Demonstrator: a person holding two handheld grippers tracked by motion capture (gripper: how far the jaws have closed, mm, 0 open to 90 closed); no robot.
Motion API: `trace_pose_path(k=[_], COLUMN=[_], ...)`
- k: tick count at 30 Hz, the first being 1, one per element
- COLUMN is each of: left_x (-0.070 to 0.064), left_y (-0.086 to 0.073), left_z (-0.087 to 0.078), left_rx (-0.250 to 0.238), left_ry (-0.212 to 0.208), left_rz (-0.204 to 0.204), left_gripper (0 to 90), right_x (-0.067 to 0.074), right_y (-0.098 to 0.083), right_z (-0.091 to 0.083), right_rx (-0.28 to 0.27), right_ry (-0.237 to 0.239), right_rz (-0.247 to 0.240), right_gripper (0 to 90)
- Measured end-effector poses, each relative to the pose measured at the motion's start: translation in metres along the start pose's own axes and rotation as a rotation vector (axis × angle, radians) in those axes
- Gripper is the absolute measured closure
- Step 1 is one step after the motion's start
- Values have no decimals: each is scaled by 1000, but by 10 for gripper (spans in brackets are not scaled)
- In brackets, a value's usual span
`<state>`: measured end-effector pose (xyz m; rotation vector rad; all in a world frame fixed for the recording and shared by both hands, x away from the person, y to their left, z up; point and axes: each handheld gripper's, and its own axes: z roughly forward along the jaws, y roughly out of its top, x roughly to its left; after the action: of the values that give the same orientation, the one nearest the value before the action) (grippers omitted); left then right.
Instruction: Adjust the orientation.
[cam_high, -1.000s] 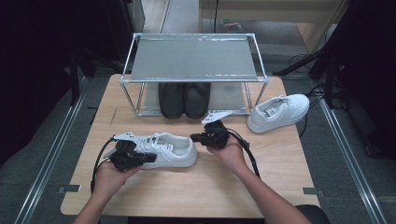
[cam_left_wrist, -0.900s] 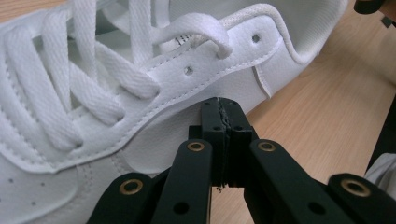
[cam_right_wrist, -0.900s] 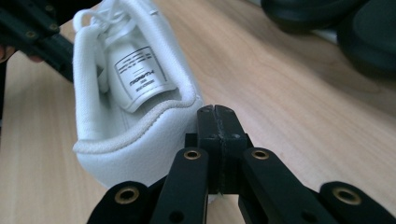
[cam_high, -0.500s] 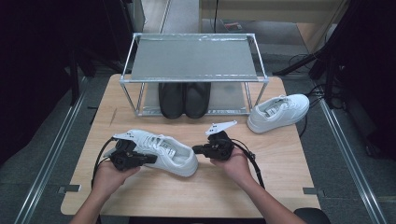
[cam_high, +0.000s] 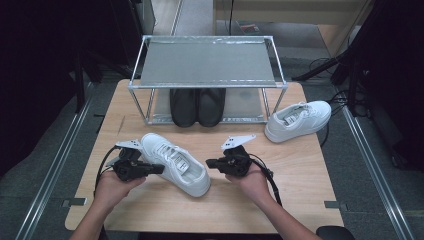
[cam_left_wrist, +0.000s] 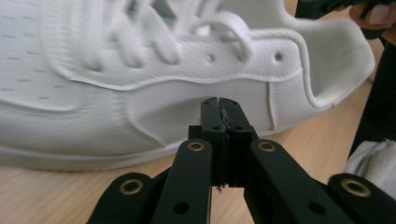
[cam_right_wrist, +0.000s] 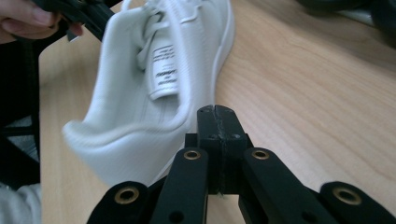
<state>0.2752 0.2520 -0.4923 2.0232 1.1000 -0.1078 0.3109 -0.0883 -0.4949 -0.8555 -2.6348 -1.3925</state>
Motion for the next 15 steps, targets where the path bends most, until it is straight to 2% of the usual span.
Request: trace_pose_path(k=[3,7,9,10,13,15], left_x=[9,25,27,28,28,28], left_y=[-2,-7,-8,-12,-13,-14], left_z=[-11,-14,-13,-8,-7,-6], left_rx=[-35,-46,-42,-36,-57,-66], left_ry=[52,110,115,123,122,117], left_rz=[-27,-89,-100,-106,-110,-119], left_gripper=[900,892,891,893,900,900], right_x=[-7,-13,-14,-14,-12,-11], right_y=[6,13,15,19,23,24], right_z=[5,16,20,28,39,45], right_rx=[-5,0,2,6,11,20], right_ry=[-11,-12,-13,-11,-3,21], right_rz=[11,20,17,11,1,8], right_gripper=[900,900,900,900,900,900])
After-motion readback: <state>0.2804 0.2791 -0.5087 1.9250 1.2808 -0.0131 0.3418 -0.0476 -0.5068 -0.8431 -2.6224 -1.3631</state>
